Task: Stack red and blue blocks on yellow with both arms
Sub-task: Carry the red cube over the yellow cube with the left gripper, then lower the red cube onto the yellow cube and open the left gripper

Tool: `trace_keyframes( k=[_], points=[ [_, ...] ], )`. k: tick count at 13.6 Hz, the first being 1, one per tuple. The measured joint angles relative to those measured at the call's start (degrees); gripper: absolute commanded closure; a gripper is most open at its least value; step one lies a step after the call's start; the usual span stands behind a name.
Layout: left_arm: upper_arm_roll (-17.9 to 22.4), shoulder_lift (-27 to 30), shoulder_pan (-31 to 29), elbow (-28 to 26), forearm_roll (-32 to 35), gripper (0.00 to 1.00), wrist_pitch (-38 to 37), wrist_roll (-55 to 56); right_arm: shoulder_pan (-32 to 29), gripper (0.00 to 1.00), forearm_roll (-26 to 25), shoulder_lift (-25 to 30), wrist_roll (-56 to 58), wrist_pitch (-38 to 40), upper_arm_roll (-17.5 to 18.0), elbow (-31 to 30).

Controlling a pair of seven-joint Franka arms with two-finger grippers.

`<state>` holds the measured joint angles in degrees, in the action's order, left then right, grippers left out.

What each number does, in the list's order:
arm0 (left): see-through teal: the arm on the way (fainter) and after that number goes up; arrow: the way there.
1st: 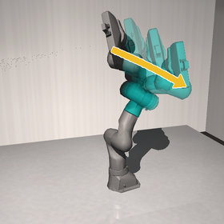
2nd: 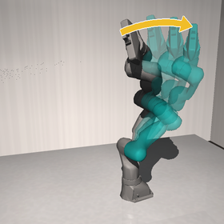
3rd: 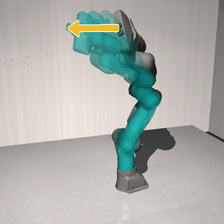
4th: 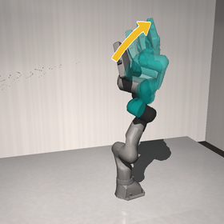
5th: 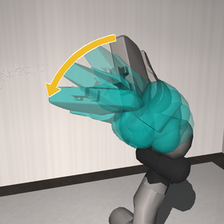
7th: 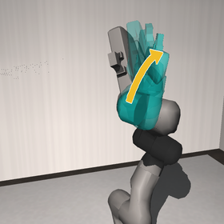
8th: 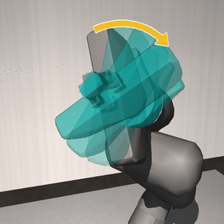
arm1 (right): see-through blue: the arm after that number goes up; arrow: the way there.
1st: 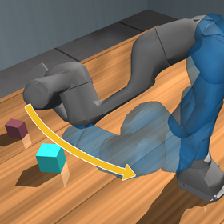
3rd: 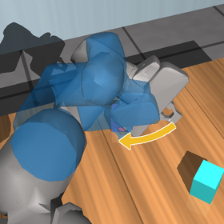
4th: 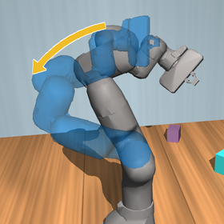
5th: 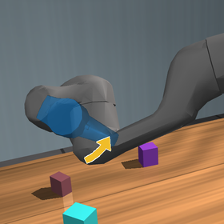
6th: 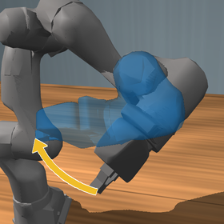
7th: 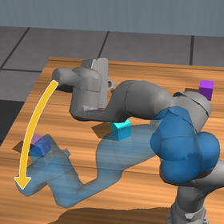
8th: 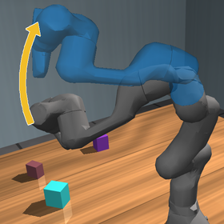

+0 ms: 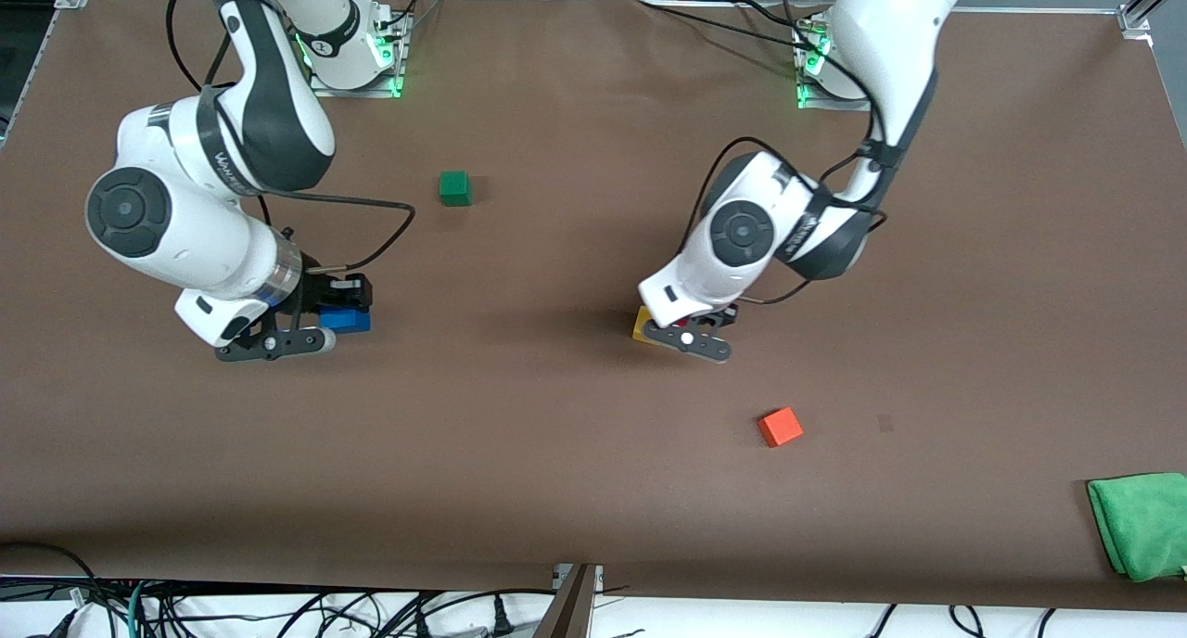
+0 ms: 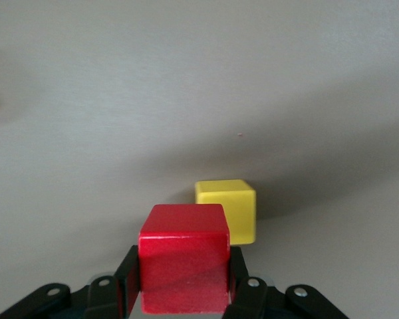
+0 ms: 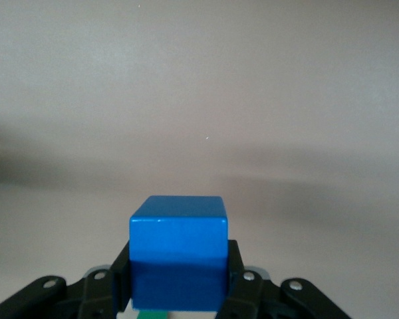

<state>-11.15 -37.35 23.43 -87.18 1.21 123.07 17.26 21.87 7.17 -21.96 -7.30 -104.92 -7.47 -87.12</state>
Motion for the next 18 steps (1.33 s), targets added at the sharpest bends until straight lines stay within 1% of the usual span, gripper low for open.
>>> trace_keyframes(
  k=[2,5,10,12,15,18],
  points=[
    [0.16,-1.9,0.7,1.99,0.14,0.85,0.01,0.34,0.8,0.88,0.0,-0.04,-1.86,0.24,0.02,0.01],
    [0.33,-2.89,1.18,3.1,1.37,0.85,0.01,0.33,2.24,0.88,-0.01,-0.09,-5.05,0.26,0.06,0.47],
    [0.38,-3.19,3.27,3.22,2.76,0.84,0.0,0.35,3.35,0.87,-0.04,-1.61,-8.84,2.08,0.1,4.2],
    [0.53,-3.26,3.31,3.22,2.96,0.84,-0.03,0.35,4.1,0.87,-0.04,-2.09,-9.84,2.13,0.11,4.63],
    [0.6,-3.58,3.31,3.22,5.42,0.84,-0.05,0.35,4.34,0.87,-0.04,-2.43,-10.11,2.14,0.11,4.81],
    [0.6,-3.8,3.32,3.22,5.53,0.84,-0.06,0.35,4.46,0.87,-0.1,-2.43,-10.18,2.14,0.11,4.83]
  ],
)
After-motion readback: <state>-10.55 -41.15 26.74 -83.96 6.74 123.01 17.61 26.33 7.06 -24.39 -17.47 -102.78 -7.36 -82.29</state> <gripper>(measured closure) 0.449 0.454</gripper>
